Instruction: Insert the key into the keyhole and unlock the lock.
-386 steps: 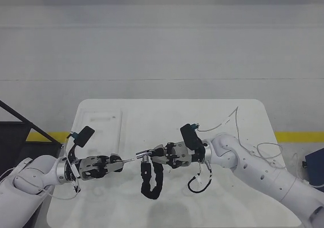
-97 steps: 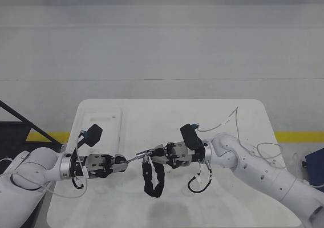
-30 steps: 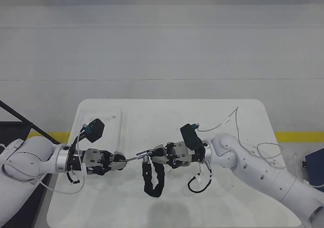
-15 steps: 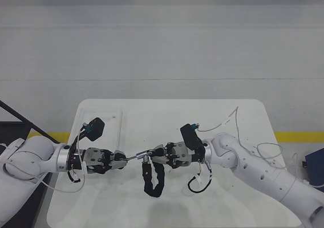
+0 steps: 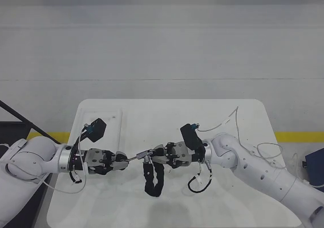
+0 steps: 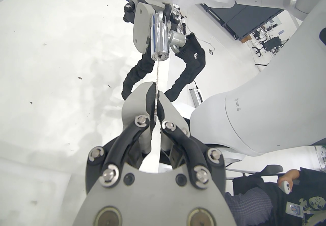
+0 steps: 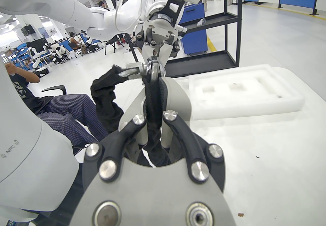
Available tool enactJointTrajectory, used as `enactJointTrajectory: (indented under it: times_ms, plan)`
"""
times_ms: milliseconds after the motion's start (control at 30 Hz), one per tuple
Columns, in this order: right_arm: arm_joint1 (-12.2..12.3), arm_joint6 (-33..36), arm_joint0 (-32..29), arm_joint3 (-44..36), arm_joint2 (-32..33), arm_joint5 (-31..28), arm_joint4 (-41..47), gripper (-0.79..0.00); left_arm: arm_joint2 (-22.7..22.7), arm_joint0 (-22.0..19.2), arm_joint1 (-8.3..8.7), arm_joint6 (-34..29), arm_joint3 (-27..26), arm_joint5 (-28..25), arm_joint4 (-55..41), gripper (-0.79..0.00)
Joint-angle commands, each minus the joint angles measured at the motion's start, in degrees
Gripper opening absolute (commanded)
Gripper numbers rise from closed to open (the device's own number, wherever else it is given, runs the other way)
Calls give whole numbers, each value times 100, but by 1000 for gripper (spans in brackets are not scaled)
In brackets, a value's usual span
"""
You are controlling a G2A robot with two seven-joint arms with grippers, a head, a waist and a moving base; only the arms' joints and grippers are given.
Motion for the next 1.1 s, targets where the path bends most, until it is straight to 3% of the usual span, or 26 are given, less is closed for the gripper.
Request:
enactJointTrajectory:
  times_ms: [0,1067]
  plan:
    - [0,0,0,0,0,0,0,-785,-1,12,0,8,-2,-8,-1,-785]
    - [0,0,0,0,0,0,0,-785,-210,265,3,231,-233,-37,268,-785]
